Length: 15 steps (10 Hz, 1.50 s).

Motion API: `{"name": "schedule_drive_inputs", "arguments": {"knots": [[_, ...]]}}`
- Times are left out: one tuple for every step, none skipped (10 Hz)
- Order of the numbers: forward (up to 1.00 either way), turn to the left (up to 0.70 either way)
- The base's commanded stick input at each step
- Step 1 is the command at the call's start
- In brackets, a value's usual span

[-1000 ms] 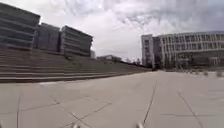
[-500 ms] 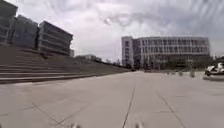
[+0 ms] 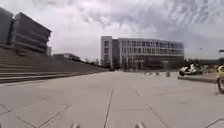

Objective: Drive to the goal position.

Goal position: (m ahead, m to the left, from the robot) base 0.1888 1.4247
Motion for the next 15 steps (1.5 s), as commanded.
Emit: {"name": "schedule_drive_inputs", "arguments": {"knots": [[0.00,-0.02],[0.00,0.00],[0.00,0.00],[0.00,0.00],[0.00,0.00],[0.00,0.00],[0.00,0.00],[0.00,0.00],[0.00,0.00],[0.00,0.00],[0.00,-0.41],[0.00,-0.70],[0.00,-0.70],[0.00,-0.70],[0.00,-0.70]]}}
